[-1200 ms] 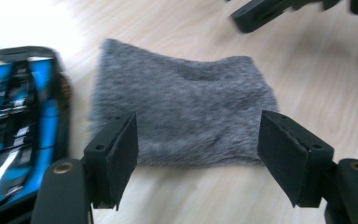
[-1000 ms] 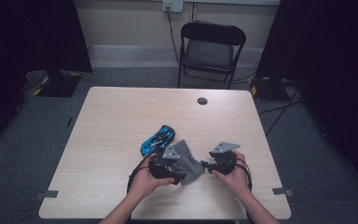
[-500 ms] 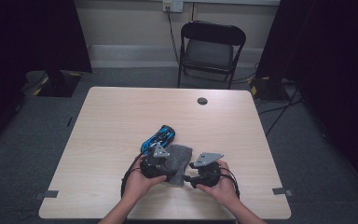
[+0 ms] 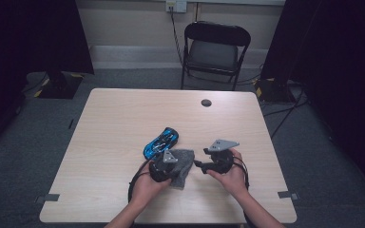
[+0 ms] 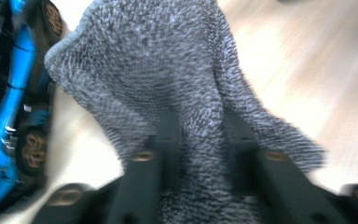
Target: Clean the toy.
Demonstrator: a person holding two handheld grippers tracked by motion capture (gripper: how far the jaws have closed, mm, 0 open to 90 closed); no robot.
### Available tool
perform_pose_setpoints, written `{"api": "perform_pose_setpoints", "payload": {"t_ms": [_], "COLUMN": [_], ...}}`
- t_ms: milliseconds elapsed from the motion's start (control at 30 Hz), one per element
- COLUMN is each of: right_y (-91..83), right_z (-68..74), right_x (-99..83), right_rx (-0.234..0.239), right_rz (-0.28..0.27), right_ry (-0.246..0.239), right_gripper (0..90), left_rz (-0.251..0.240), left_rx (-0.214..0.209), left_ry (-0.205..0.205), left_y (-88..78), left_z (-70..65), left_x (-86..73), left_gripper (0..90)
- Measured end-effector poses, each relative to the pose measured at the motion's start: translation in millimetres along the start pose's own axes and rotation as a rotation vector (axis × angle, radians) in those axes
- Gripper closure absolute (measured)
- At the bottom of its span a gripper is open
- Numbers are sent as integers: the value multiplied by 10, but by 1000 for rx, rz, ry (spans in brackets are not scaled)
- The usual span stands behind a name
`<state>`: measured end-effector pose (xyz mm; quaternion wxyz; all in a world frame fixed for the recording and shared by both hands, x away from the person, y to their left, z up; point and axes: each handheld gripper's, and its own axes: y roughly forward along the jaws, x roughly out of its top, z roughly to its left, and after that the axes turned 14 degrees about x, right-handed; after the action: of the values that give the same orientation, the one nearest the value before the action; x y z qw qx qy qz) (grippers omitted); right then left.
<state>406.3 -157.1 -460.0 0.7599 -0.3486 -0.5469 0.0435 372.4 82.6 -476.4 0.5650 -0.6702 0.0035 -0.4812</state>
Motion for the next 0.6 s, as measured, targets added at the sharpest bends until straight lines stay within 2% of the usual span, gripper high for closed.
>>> {"api": "perform_pose_setpoints", "payload": {"t_ms": [100, 200, 267, 333, 433, 500, 600], "right_y": [99, 276, 417, 568, 787, 917, 1089], "right_z": [-105, -154, -186, -212, -215, -205, -167], "right_x": [175, 372, 493, 590, 708, 757, 821], "right_rx": [21, 60, 89, 109, 97, 112, 125], "right_rz": [-20, -30, -42, -32, 4, 9, 26], "right_ry": [27, 4, 25, 21, -4, -10, -25], "right_gripper": [293, 268, 223, 190, 193, 189, 191], "left_rz": [2, -35, -40, -41, -66, -84, -83], "left_rx": [23, 0, 2, 34, 93, 142, 207], "left_ry": [-6, -81, -130, -154, -218, -269, -319], "left_y": [-147, -363, -499, -619, -801, -910, -955], "left_z": [148, 364, 514, 649, 863, 1005, 1159], "left_x": [-16, -60, -121, -204, -356, -462, -603], "left_gripper": [780, 780, 779, 778, 777, 777, 775]}}
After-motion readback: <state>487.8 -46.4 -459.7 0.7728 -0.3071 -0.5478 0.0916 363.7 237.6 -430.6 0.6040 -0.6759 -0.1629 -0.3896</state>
